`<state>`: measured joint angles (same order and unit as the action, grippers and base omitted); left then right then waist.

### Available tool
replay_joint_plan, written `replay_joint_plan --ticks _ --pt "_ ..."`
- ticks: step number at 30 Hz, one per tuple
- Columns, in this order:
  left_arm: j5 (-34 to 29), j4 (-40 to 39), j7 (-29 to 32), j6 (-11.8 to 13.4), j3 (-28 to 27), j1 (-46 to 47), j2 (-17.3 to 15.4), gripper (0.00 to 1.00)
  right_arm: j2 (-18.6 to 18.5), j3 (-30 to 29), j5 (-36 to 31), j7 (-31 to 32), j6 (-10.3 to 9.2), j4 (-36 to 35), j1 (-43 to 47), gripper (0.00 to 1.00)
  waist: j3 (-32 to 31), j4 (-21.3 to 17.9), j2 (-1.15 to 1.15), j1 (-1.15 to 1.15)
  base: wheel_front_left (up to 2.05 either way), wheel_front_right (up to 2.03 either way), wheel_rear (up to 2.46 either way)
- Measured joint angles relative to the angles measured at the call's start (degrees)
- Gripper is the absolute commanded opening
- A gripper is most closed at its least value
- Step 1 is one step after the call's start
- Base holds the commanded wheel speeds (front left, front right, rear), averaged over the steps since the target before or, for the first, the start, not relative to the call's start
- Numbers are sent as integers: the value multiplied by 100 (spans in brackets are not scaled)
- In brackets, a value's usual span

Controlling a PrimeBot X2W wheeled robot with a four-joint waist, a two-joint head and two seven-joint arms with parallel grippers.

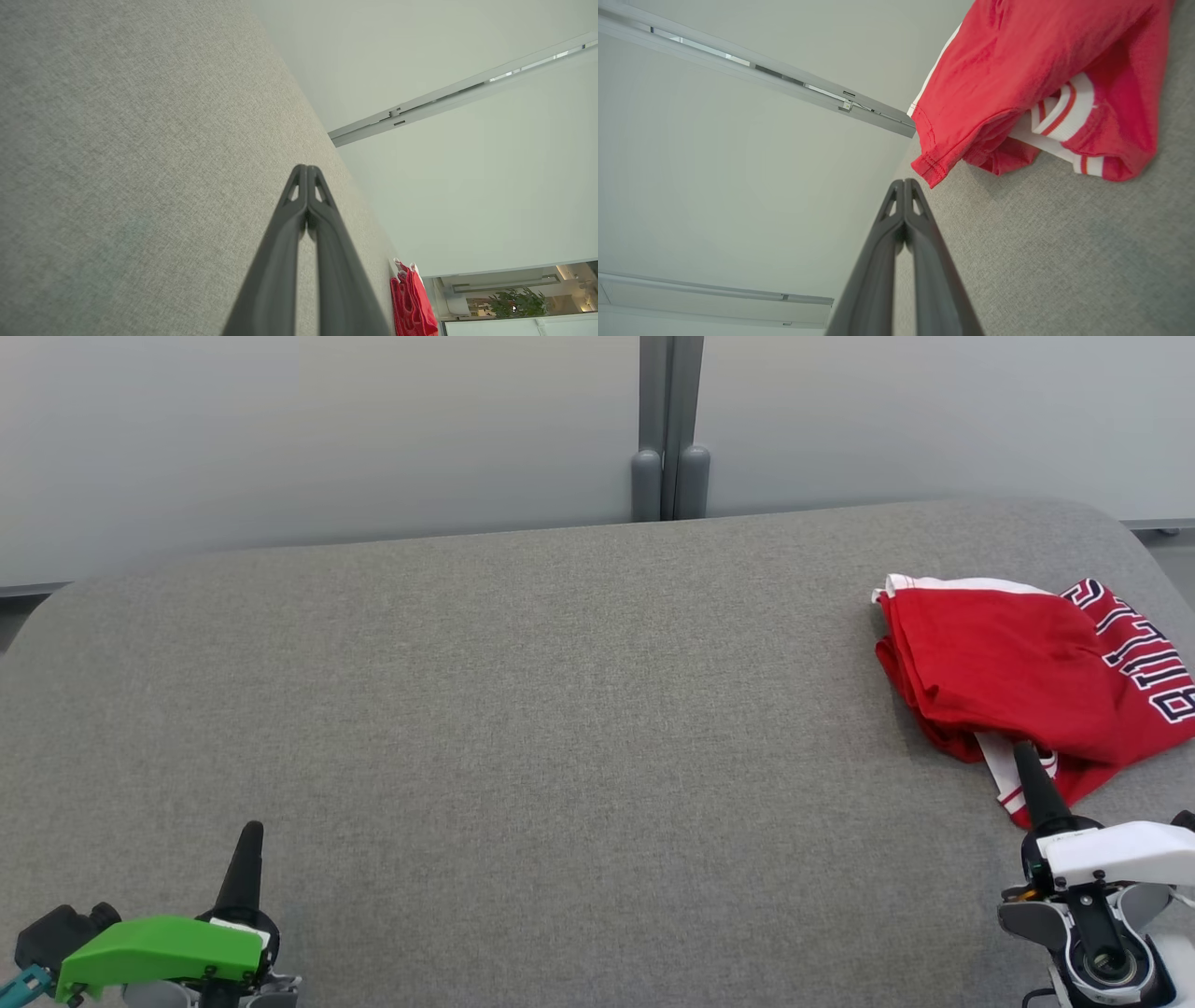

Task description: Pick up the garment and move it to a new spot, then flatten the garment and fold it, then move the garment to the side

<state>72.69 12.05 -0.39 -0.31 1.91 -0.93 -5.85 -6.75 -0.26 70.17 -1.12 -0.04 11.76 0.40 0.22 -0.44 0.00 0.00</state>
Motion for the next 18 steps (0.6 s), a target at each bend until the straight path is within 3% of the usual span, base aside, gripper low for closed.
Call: replay_joint_plan --ticks 18 --pt "1162 -3 358 -199 -355 215 186 0 212 -357 1350 366 204 0 -159 0 -11 27 0 0 0 0 0"
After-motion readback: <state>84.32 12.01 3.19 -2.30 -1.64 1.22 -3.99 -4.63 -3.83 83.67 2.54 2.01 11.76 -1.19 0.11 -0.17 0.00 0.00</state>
